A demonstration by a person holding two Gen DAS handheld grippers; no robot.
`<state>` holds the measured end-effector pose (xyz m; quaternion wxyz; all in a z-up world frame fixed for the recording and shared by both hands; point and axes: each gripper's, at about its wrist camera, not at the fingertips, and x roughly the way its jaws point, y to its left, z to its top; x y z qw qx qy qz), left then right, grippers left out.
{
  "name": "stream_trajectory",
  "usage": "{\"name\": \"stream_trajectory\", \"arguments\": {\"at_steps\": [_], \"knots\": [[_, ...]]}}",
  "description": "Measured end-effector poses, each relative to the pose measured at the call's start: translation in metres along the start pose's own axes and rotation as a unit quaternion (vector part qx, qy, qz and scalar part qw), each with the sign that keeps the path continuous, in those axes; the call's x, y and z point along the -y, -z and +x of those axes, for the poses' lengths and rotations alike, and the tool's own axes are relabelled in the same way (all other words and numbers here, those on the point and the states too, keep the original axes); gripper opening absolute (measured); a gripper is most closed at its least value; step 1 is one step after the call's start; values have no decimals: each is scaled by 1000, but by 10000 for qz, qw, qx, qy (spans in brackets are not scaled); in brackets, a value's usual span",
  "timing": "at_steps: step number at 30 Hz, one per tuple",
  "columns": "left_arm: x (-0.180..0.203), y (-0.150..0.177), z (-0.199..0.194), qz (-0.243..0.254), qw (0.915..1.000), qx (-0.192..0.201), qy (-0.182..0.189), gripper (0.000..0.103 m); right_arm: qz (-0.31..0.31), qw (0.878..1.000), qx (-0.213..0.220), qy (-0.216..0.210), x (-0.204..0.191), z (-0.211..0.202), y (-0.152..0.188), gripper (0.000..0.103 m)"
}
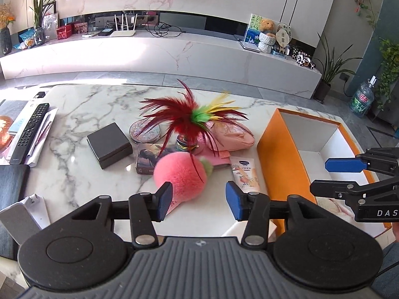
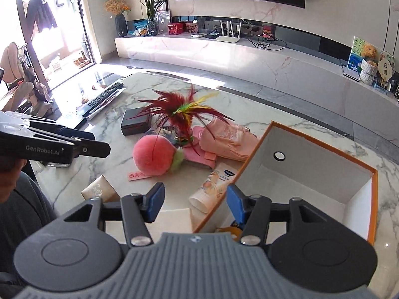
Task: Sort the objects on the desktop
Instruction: 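Move both tools back toward the pink pompom and feather plume, then grasp the pink pompom with the left tool while the right tool grasps the feather plume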
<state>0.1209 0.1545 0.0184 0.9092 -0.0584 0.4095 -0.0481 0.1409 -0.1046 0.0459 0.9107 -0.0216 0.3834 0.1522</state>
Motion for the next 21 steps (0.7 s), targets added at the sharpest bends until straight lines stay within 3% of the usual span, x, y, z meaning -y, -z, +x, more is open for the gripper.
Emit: {"name": "stream_trajectory", "arguments": {"at_steps": [4, 9, 16, 21], "knots": [[-6, 0, 19, 179, 9998, -35, -23, 66, -8, 9999, -89, 88, -10, 23, -15, 58], [-12, 0, 51, 505, 9984, -249, -51, 66, -244, 9993, -251, 139, -17, 50, -32, 58], [-4, 1, 87, 1353, 9897, -458, -18, 70, -419, 9975, -560, 39, -18, 96, -52, 57], [0, -2, 107, 1548, 9863, -579, -15, 71, -615, 9954, -723, -96, -20, 125, -61, 57]]}}
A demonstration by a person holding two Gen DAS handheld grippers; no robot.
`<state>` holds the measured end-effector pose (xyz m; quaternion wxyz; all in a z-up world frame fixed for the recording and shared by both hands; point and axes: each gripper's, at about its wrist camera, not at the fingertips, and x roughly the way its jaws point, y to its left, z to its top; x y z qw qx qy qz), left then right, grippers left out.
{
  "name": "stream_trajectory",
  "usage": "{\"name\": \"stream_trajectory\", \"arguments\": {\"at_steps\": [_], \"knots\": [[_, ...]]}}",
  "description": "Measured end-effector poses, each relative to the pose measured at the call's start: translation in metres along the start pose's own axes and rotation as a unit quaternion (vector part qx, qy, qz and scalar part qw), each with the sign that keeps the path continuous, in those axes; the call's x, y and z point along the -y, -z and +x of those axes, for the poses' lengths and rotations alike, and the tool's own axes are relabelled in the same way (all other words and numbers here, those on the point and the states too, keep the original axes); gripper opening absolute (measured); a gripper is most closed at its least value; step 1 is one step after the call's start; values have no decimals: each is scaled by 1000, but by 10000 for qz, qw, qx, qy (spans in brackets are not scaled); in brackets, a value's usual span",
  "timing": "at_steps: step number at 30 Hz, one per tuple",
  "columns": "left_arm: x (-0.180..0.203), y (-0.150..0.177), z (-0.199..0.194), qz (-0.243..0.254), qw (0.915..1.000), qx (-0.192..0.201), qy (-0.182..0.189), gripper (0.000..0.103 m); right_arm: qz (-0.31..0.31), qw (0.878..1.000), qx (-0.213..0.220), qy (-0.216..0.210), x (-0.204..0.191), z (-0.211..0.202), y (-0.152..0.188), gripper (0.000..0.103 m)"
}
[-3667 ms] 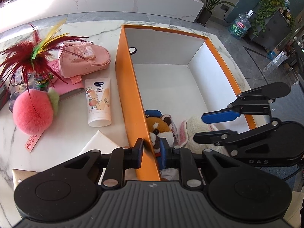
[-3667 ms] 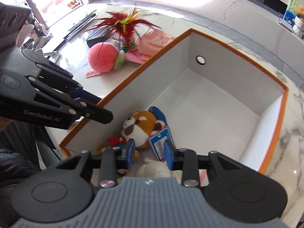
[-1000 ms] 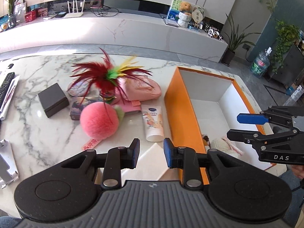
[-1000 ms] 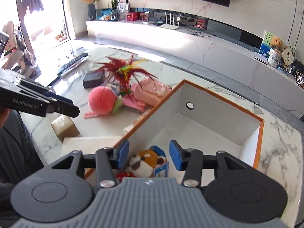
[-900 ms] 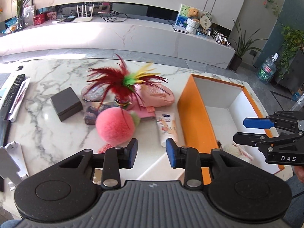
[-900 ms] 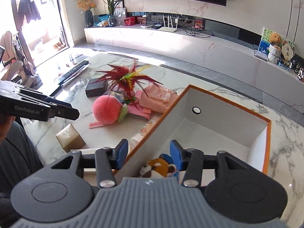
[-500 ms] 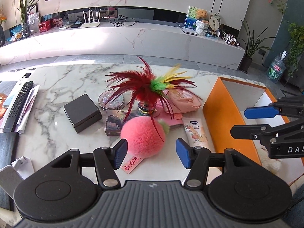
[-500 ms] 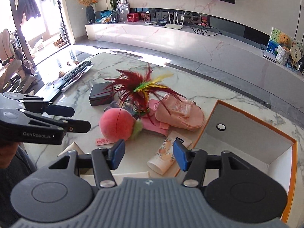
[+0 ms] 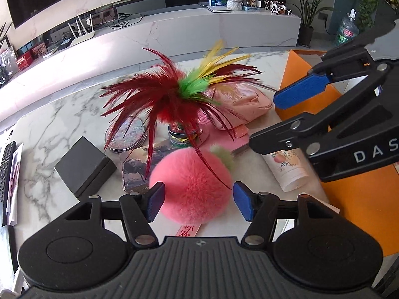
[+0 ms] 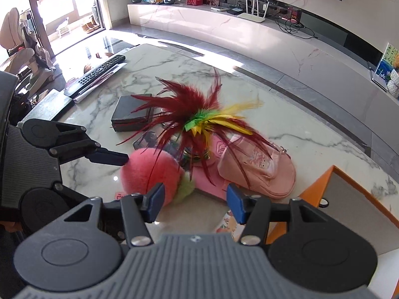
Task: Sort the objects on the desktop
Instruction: 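Grasp the pink pompom with the left tool while the right tool grasps the feather plume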
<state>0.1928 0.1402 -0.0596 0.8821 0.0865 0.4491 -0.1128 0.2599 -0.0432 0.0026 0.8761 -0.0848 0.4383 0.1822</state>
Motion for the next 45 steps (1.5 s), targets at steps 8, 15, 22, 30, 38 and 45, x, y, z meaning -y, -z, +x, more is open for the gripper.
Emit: {"name": "stream_trajectory", "arguments": {"at_steps": [8, 15, 22, 30, 38, 45], "knots": [[-9, -6, 23, -138, 9998, -141, -60, 71, -169, 9998, -22, -58, 7, 40, -30, 58], [-19, -7, 29, -435, 9986, -288, 79, 68, -273, 9996, 1, -33, 9, 69, -49, 67], [-17, -4, 31, -445, 9980, -444, 46, 67, -201, 9996, 158, -120, 11, 82, -56, 48], [-19, 3, 18, -682, 9970, -318, 155, 51, -18, 9994, 318, -162, 17, 72, -53, 11], [-18, 10, -20, -947, 9952, -130, 194, 49, 76, 9977, 635, -228, 17, 17, -45, 10], [-6, 18, -77, -1012, 9943, 242, 251, 48, 182, 9936, 1092, -212, 13, -57, -19, 10]]}}
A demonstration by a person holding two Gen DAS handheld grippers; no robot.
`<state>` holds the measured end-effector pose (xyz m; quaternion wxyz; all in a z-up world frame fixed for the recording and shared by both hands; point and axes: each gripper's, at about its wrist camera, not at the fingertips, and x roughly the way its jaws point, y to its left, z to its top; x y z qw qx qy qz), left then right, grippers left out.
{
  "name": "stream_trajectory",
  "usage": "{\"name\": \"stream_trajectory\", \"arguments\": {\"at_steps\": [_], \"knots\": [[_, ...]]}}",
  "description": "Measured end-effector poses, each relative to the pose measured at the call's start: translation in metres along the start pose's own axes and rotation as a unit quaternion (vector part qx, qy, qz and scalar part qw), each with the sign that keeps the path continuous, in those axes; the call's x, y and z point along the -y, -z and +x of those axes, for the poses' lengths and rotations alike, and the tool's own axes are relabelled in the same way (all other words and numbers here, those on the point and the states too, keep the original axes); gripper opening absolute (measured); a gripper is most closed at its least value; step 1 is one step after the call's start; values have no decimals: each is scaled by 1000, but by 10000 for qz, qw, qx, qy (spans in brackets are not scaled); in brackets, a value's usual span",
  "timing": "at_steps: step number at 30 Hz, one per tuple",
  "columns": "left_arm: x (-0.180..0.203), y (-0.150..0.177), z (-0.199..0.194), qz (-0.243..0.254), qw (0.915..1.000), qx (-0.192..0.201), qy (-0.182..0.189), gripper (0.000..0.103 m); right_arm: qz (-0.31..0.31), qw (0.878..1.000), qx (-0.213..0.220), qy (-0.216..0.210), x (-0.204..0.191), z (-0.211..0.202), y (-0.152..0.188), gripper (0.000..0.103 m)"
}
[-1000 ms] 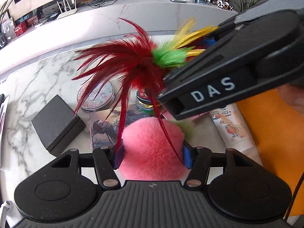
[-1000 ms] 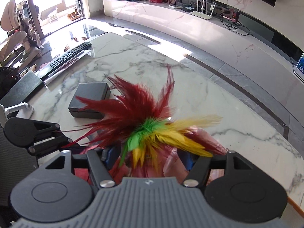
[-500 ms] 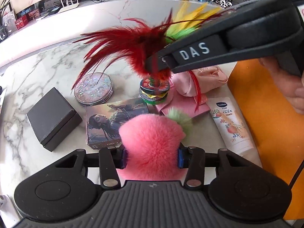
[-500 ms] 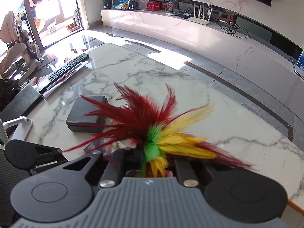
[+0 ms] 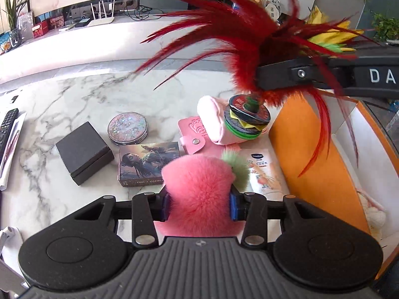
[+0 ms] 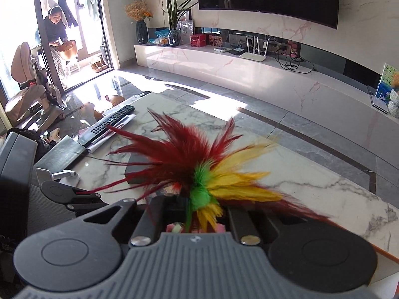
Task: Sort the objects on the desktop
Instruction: 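Grasp the pink pompom with the left tool while the right tool grasps the feather plume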
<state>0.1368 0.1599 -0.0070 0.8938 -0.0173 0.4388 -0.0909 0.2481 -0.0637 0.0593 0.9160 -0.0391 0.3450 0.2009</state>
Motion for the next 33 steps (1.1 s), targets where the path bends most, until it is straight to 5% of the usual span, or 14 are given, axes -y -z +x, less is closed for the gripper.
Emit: {"name": "stream_trajectory", "arguments": {"at_steps": [3, 4, 5, 10, 14, 19, 23, 33], "knots": [[16, 0, -26, 27, 9998, 209, 10, 39, 125, 9996, 221, 120, 2, -31, 9, 10], [22, -2, -33, 28, 9996, 266, 44, 19, 190, 9993, 297, 154, 3, -42, 12, 10], [30, -7, -38, 30, 9995, 311, 107, 15, 243, 9989, 358, 179, 4, -51, 14, 10], [57, -26, -35, 375, 9982, 457, 69, 14, 515, 9963, 569, 397, 10, -92, 31, 10], [65, -17, -21, 486, 9987, 134, 113, 15, 697, 9954, 486, 436, 11, -105, 54, 10], [70, 0, 10, 627, 9959, -612, -214, 32, 973, 9941, 294, 387, 6, -102, 84, 10], [67, 6, 26, 570, 9947, -784, -337, 64, 1130, 9928, 250, 301, -3, -96, 100, 10], [64, 1, 78, 752, 9883, -1198, -577, 64, 1355, 9889, 436, 416, -8, -116, 113, 10]]}}
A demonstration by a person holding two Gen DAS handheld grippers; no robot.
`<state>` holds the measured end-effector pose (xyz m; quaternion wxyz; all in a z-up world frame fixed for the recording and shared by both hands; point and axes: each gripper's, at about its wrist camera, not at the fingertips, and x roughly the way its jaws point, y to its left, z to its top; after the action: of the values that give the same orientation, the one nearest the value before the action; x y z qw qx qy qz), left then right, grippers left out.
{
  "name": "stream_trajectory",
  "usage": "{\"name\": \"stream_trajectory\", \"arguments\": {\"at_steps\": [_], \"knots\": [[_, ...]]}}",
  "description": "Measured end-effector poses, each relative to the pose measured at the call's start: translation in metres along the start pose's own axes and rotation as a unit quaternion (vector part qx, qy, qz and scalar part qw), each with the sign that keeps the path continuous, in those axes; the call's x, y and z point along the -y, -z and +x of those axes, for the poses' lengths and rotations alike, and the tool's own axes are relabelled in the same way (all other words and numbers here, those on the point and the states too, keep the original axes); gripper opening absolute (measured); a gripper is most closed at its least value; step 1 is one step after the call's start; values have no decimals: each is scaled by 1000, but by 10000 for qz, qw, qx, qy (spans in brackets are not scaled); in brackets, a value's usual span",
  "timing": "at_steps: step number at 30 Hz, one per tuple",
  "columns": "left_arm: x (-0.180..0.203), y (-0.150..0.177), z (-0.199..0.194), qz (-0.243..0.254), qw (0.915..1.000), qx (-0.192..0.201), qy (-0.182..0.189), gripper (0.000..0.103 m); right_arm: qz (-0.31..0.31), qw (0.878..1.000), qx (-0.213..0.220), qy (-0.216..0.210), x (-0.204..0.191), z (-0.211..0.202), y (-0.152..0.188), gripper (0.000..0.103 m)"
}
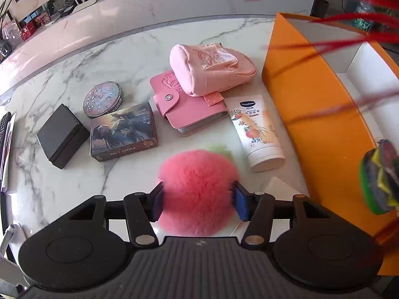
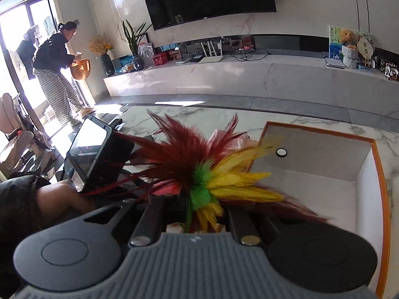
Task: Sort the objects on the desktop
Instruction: 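Grasp the pink pompom with the left tool while the right tool grasps the feather plume, then carry the pompom and feather plume over the shoebox with both tools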
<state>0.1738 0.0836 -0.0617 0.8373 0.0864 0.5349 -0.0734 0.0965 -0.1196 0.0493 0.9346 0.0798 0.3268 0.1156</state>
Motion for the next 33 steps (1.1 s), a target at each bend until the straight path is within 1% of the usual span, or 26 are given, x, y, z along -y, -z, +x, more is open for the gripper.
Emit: {"name": "stream_trajectory", "arguments": {"at_steps": [2, 5, 7, 12, 18, 22, 26, 30, 33], "knots": [[-1, 0, 8, -31, 10000, -79, -4, 62, 39, 10000, 62, 61, 4, -6, -1, 10], [-6, 1, 18, -156, 9997, -179, 43, 57, 88, 9998, 122, 154, 9, -13, 0, 10], [-8, 4, 21, -217, 9995, -179, 105, 56, 116, 9996, 152, 203, 11, -18, 0, 10], [-15, 7, 20, -387, 9987, -142, 287, 52, 179, 9990, 219, 352, 19, -25, -1, 10], [-21, 9, 11, -575, 9977, -133, 332, 50, 346, 9973, 246, 593, 39, -32, 0, 10], [-22, 7, -9, -622, 9973, 24, 390, 50, 506, 9956, 226, 750, 52, -38, 8, 10], [-14, 0, -42, -506, 9971, 289, 485, 50, 608, 9939, 222, 898, 62, -43, 14, 10], [-1, -10, -82, -339, 9948, 672, 682, 50, 670, 9919, 294, 1036, 71, -52, 17, 10], [14, -19, -113, -191, 9913, 1015, 820, 50, 721, 9906, 383, 1100, 76, -61, 18, 10]]}}
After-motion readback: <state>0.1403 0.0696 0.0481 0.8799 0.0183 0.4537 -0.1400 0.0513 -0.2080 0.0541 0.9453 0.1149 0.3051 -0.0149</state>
